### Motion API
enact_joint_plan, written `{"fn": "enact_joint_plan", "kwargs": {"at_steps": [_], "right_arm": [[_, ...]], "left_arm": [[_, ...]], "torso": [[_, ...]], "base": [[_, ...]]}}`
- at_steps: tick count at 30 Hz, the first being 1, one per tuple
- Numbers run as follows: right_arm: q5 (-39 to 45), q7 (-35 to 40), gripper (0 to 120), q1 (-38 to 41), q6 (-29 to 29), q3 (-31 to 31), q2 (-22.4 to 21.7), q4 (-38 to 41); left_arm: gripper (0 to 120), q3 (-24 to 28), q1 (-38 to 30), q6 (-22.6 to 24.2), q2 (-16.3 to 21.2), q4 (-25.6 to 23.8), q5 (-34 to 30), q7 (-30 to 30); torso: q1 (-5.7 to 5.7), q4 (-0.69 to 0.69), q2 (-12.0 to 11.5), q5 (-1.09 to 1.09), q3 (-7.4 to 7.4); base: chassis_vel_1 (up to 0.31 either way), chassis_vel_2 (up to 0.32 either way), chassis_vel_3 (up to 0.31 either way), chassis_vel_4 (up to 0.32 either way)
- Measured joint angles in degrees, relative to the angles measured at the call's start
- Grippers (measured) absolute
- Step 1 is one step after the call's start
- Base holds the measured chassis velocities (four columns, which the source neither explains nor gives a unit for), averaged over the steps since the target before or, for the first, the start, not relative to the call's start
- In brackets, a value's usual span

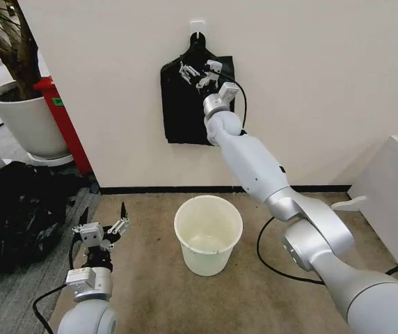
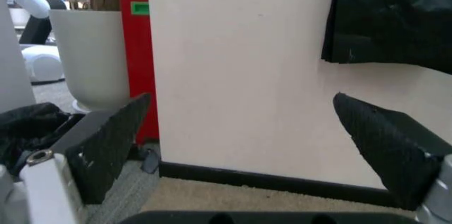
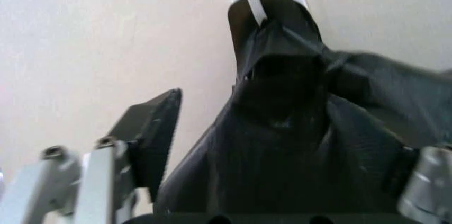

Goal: Place the garbage bag over the trash bin.

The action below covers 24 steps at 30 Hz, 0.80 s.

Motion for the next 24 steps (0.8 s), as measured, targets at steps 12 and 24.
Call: {"fn": "enact_joint_plan", "kwargs": {"at_steps": [12, 24], "right_arm": [[-0.54, -0.47, 29, 0.43, 0.2, -0.01, 0.01, -0.46], [-1.37, -0.6, 0, 0.35, -0.27, -0.06, -0.69, -0.12]], "left_arm": [[100, -0.05, 0.61, -0.12, 0.15, -0.23, 0.48, -0.52], [100, 0.09, 0.77, -0.37, 0.07, -0.03, 1.1, -1.42]], "torso": [[0.0, 0.0, 0.0, 0.0, 0.0], [0.0, 0.0, 0.0, 0.0, 0.0]], "base": [[0.0, 0.0, 0.0, 0.0], [0.0, 0.0, 0.0, 0.0]]}}
